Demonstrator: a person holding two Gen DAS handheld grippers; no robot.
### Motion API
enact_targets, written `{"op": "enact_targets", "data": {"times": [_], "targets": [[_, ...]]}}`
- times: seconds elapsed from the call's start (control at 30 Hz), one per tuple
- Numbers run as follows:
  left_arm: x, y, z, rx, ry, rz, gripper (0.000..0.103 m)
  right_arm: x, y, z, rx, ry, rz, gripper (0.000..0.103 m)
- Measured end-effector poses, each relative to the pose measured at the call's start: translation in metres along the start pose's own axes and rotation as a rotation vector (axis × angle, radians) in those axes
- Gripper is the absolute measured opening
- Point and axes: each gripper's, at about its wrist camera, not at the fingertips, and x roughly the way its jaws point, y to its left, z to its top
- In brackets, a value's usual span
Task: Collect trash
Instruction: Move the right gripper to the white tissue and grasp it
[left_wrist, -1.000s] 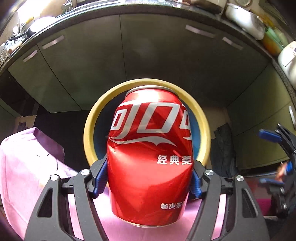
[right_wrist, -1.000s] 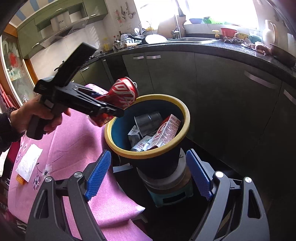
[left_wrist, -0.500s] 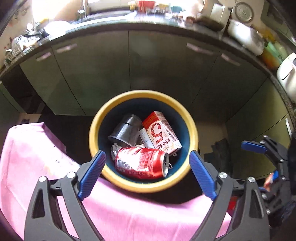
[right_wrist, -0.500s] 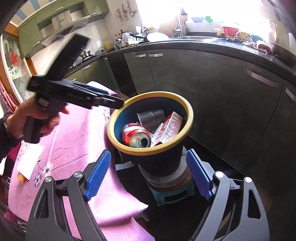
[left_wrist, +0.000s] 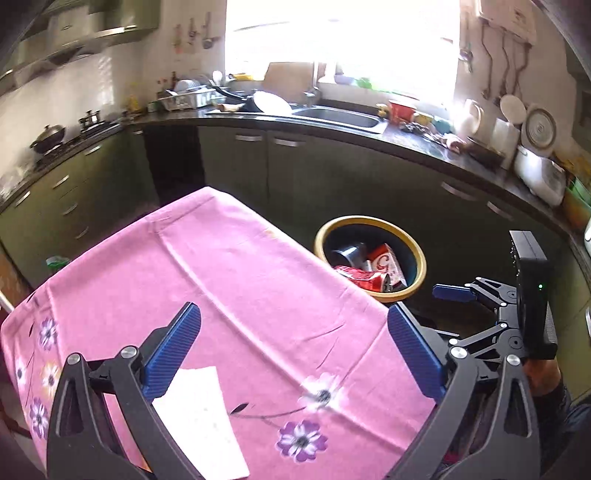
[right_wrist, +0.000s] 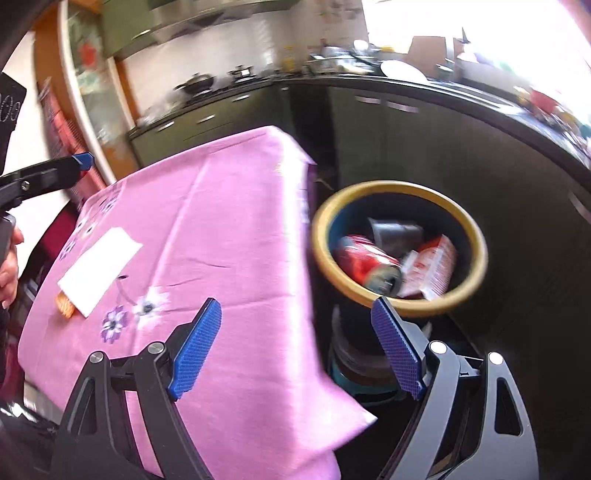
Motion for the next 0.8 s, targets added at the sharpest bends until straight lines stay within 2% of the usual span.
{"op": "enact_targets", "data": {"times": [0.1, 0.17, 0.27, 0.37, 0.57, 0.8], "targets": [[-0.030, 0.029, -0.021, -0.075, -0.022, 0.077, 0.096, 0.010, 0.037, 0.018, -0.113, 0.010, 0.113, 0.083], [-0.042, 0.050, -0.035, -0.117, -0.021, 0.123, 0.096, 0.021, 0.066, 0.028, -0.196, 0.023, 0.179, 0.088], [-0.059, 0.075, -0.054, -0.183, -0.030, 0.178, 0.096, 0.042, 0.112, 0.036, -0.322, 0.055, 0.304, 0.088], [-0.070, 0.097, -0.072, -0.246, -0.041, 0.215, 0.096, 0.065, 0.150, 0.037, -0.426, 0.103, 0.381, 0.088], [-0.087, 0.119, -0.097, -0.312, -0.058, 0.283, 0.096, 0.106, 0.196, 0.040, -0.574, 0.161, 0.448, 0.088], [-0.091, 0.125, -0.107, -0.337, -0.055, 0.294, 0.096, 0.147, 0.204, 0.048, -0.628, 0.241, 0.493, 0.088]]}}
